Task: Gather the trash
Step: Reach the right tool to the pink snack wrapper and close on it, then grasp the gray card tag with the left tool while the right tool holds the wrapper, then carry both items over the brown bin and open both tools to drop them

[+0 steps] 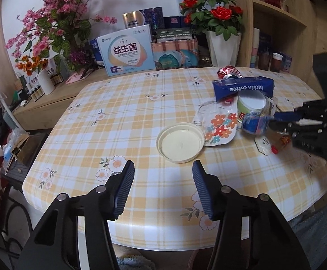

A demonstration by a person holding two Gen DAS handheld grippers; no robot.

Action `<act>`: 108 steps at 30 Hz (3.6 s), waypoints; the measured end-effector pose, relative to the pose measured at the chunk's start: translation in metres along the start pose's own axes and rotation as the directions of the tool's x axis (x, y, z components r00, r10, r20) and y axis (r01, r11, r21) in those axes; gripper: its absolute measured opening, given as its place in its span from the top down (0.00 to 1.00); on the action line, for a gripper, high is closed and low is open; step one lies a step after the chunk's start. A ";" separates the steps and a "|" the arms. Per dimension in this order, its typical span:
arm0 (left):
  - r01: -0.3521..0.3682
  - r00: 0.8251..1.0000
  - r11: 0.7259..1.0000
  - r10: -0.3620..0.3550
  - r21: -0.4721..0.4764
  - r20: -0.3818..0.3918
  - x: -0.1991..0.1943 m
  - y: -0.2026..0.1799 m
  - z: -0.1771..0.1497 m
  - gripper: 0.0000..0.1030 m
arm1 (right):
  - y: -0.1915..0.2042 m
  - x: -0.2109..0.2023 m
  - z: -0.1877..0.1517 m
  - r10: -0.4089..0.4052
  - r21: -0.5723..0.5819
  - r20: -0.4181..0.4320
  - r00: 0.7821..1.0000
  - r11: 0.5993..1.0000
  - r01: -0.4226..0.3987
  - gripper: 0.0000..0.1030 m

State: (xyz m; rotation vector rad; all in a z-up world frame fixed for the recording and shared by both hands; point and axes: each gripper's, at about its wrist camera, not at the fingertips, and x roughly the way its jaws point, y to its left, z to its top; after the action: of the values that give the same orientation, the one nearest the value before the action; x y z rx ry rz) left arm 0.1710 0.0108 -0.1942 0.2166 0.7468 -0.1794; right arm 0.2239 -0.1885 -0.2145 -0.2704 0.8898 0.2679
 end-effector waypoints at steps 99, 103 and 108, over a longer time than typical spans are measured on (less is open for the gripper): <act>0.190 0.963 0.980 -0.199 0.065 0.183 -0.057 -0.050 0.105 0.99 | -0.074 -0.136 -0.058 -0.096 0.394 0.163 0.982 0.919 0.025 0.91; 0.220 0.955 0.973 -0.229 0.067 0.188 -0.081 -0.053 0.088 0.99 | -0.068 -0.148 -0.059 -0.096 0.384 0.181 0.979 0.923 0.020 0.91; 0.250 0.949 0.966 -0.258 0.070 0.183 -0.107 -0.057 0.064 0.99 | -0.059 -0.166 -0.062 -0.092 0.369 0.209 0.974 0.930 0.008 0.91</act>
State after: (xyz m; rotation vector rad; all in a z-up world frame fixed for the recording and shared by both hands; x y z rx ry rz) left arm 0.1218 -0.0517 -0.0827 0.1434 0.5780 -0.4569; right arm 0.0998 -0.2841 -0.1133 0.0840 0.6916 0.0776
